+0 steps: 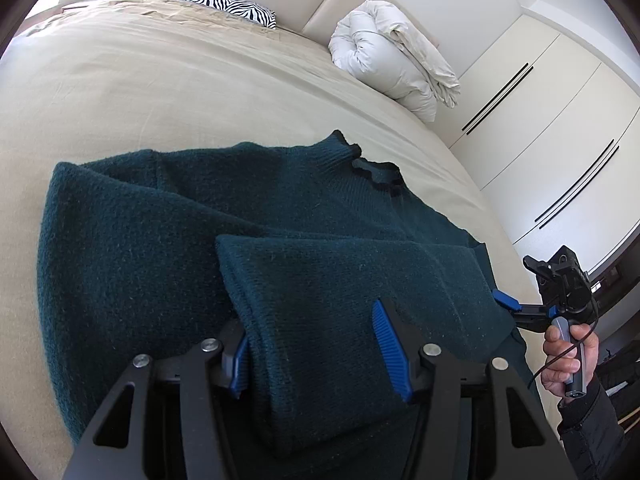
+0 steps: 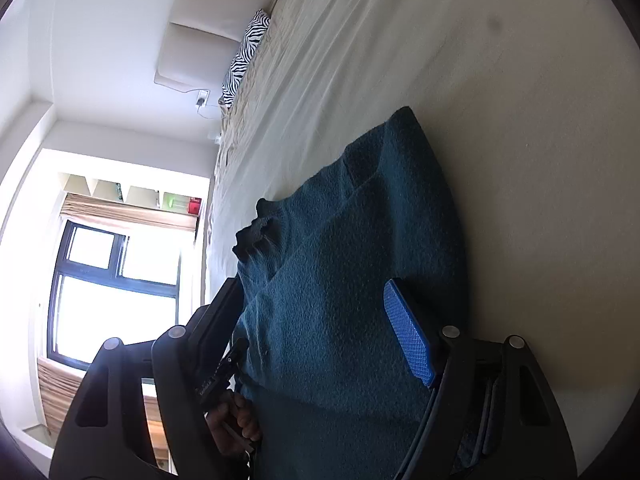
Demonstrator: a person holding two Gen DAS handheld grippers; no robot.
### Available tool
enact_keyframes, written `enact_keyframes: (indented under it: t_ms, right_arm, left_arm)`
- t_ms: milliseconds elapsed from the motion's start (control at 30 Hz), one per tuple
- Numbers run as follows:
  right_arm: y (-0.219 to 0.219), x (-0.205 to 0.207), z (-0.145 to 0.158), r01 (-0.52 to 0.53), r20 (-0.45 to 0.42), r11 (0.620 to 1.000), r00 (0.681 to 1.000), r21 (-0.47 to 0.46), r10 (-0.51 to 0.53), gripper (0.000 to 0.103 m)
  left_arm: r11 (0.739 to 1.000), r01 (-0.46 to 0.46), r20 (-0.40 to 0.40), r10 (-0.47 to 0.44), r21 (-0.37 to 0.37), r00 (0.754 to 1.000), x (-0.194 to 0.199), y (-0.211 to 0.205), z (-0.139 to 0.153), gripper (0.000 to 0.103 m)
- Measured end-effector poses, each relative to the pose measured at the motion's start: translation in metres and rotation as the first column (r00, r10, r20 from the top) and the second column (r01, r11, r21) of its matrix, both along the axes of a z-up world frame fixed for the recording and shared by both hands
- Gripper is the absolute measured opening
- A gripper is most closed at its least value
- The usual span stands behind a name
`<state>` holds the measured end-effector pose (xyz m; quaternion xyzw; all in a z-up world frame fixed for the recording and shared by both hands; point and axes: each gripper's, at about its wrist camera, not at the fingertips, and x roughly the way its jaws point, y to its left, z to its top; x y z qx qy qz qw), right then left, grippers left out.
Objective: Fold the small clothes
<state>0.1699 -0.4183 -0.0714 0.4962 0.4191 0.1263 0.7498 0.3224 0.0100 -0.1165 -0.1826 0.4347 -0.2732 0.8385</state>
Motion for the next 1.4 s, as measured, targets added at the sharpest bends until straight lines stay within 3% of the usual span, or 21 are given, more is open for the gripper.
enact_keyframes:
  t_ms: [267, 333, 367, 433, 533, 667, 800, 933, 1000, 1200, 1400]
  right_arm:
    - [0.0, -0.061, -0.01, -0.014, 0.11, 1.0, 0.994, -0.022, 0.016, 0.067]
    - [-0.001, -0.071, 0.001, 0.018, 0.05, 0.998, 0.999, -0.059, -0.015, 0.068]
    - [0.0, -0.079, 0.012, 0.033, 0.045, 0.997, 0.999, -0.072, -0.03, 0.07]
    - [0.008, -0.097, 0.04, 0.035, 0.087, 0.989, 0.996, -0.141, -0.022, 0.07]
    - [0.031, -0.134, 0.074, 0.005, 0.121, 0.961, 0.992, -0.278, 0.029, 0.07]
    - [0.053, -0.196, 0.088, -0.019, 0.113, 0.932, 0.992, -0.361, 0.063, 0.07]
    - [0.065, -0.259, 0.087, -0.021, 0.09, 0.906, 0.994, -0.424, 0.066, 0.07]
    - [0.067, -0.305, 0.08, -0.027, 0.062, 0.883, 0.996, -0.468, 0.064, 0.07]
    - [0.064, -0.322, 0.074, -0.03, 0.041, 0.879, 0.998, -0.475, 0.057, 0.07]
    - [0.055, -0.36, 0.055, -0.046, -0.017, 0.874, 0.999, -0.484, 0.044, 0.07]
    - [0.039, -0.377, 0.043, -0.005, -0.04, 0.902, 0.999, -0.432, -0.014, 0.07]
  left_arm:
    - [1.0, 0.002, -0.016, -0.002, 0.009, 1.0, 0.0, 0.001, 0.006, 0.057]
    - [0.999, -0.015, -0.039, 0.017, 0.045, 0.999, -0.006, 0.005, 0.018, 0.058]
    - [0.997, -0.036, -0.045, 0.039, 0.068, 0.998, -0.014, 0.008, 0.027, 0.063]
    - [0.995, -0.06, -0.029, 0.062, 0.074, 0.998, -0.042, 0.022, 0.043, 0.07]
    - [0.993, -0.119, -0.003, 0.119, 0.024, 0.993, -0.1, 0.056, 0.061, 0.078]
    - [0.987, -0.157, -0.031, 0.158, 0.013, 0.987, -0.182, 0.091, 0.064, 0.08]
    - [0.984, -0.177, -0.1, 0.179, 0.03, 0.979, -0.247, 0.106, 0.054, 0.08]
    - [0.984, -0.176, -0.2, 0.174, 0.008, 0.964, -0.291, 0.108, 0.032, 0.079]
    - [0.987, -0.16, -0.211, 0.161, 0.02, 0.964, -0.306, 0.106, 0.027, 0.078]
    - [0.992, -0.123, -0.257, 0.127, 0.033, 0.958, -0.328, 0.106, 0.026, 0.076]
    - [0.993, -0.121, -0.31, 0.112, -0.008, 0.944, -0.338, 0.112, 0.02, 0.068]
